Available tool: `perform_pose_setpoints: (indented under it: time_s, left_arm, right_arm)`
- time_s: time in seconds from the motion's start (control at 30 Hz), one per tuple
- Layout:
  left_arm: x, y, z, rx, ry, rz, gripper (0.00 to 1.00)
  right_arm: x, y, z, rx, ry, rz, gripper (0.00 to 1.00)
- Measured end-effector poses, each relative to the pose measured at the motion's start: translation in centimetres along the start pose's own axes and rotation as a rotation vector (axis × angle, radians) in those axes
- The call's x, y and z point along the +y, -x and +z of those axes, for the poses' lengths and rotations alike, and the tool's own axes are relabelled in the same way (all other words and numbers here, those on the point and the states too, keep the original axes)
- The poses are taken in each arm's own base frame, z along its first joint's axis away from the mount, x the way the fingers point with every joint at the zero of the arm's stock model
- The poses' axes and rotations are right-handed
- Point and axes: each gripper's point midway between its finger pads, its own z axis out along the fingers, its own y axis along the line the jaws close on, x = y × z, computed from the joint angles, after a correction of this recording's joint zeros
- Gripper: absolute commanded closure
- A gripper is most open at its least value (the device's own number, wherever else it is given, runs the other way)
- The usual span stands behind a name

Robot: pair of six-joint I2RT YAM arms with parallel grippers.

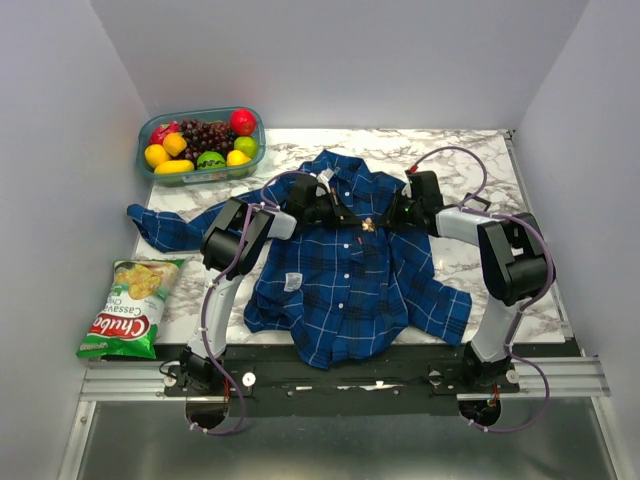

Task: Pin the brooch onto the clothing
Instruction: Cross the brooch over the flattened clothing, then pin the brooch onto the flattened clothing.

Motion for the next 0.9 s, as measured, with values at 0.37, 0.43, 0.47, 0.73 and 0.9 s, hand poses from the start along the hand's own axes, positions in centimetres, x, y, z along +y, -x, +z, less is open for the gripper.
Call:
perform_pose_setpoints:
  time_s: [0.37, 0.43, 0.47, 0.73, 0.9]
  left_arm:
    - [-0.3, 0.3, 0.1, 0.009, 0.005, 0.009, 1.0]
    - [-0.2, 0.2, 0.1, 0.015, 0.007, 0.006, 1.0]
    - [-0.2, 0.1, 0.1, 0.017, 0.008, 0.004, 1.0]
    - [-0.2, 0.2, 0.3, 0.025, 0.005, 0.001, 1.0]
    - [-0.1, 0.5, 0.4, 0.026, 0.007, -0.002, 1.0]
  right_arm:
    - [0.9, 1.8, -0.6, -0.018, 0.013, -0.14, 0.69]
    - [1.3, 2.2, -0.6, -0.023, 0.018, -0.163, 0.69]
    - [1.4, 2.3, -0.6, -0.023, 0.021, -0.176, 0.69]
    - [1.7, 1.7, -0.4, 0.007, 0.019, -0.241, 0.69]
    - [1.6, 1.2, -0.3, 0.025, 0.017, -0.269, 0.7]
